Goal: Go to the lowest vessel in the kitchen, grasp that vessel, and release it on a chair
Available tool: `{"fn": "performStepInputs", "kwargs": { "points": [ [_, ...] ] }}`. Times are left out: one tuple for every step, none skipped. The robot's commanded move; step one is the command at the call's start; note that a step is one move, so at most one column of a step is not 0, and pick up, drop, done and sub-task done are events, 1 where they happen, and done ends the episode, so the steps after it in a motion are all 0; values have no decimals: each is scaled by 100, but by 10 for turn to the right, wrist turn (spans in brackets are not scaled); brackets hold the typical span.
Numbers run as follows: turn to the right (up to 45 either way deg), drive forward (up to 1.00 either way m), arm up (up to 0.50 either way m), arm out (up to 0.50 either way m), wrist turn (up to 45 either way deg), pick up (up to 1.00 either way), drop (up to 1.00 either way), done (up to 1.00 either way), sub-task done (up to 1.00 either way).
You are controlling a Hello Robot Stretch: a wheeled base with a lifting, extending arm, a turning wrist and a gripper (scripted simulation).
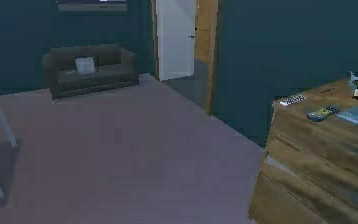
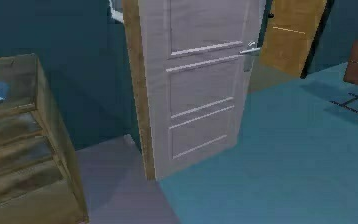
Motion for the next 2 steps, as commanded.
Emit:
{"fn": "performStepInputs", "kwargs": {
  "points": [
    [-30, 0, 0, 0, 0, 0, 0, 0, 0],
    [0, 100, 0, 0, 0, 0, 0, 0, 0]
  ]
}}
